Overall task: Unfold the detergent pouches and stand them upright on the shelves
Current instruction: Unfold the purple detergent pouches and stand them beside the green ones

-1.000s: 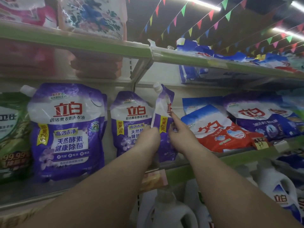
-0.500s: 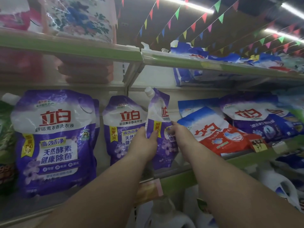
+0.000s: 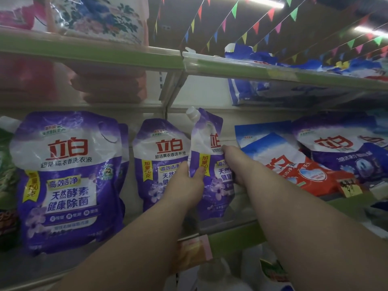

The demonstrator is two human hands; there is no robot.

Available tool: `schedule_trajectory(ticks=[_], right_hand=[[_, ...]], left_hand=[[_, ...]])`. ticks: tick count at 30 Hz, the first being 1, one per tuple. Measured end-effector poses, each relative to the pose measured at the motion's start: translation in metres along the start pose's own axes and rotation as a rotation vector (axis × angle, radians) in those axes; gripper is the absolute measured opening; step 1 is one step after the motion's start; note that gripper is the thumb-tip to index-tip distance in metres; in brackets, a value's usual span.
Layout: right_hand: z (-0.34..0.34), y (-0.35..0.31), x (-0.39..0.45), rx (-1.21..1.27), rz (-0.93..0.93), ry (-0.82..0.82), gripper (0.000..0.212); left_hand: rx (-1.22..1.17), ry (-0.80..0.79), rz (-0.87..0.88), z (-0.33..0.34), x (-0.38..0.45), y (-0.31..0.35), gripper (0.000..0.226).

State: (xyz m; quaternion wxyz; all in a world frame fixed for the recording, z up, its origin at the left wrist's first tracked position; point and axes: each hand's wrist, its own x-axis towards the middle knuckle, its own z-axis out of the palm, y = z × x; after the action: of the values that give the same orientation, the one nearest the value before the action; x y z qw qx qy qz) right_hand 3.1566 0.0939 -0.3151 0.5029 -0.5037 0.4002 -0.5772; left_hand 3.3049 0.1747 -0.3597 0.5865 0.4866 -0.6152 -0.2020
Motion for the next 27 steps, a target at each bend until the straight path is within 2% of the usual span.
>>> schedule_trajectory(ticks=[5,8,14,21,24,27], right_hand=[[-0.007,0.017,0.004,0.004,0.046,-0.084,0.033],[-0.011,0.020,0.004,0.015,0.021,-0.122,0.032],[-0.013,0.023,0.014,-0.059,-0.028,-0.069,0.041],[-0.015,0.019,0.004,-0.157,-0.086,0.021,0.034],[-0.018,0.019,0.000,-0.202,-0.131,0.044,0.041],[-0.024,0.020,-0.010,-0.245,-0.176,0.063,0.045]], left_hand=[[0.031,0.030,-0.023,0.001,0.001,-0.002,0.010],[0.109,0.087,-0.023,0.001,0.001,-0.003,0.019],[0.202,0.155,0.011,-0.002,0.000,-0.003,0.022],[0.132,0.252,-0.030,-0.005,0.003,-0.004,0.032],[0.138,0.339,-0.010,-0.007,0.004,-0.003,0.026],[0.226,0.340,0.026,-0.008,0.006,-0.004,0.017]])
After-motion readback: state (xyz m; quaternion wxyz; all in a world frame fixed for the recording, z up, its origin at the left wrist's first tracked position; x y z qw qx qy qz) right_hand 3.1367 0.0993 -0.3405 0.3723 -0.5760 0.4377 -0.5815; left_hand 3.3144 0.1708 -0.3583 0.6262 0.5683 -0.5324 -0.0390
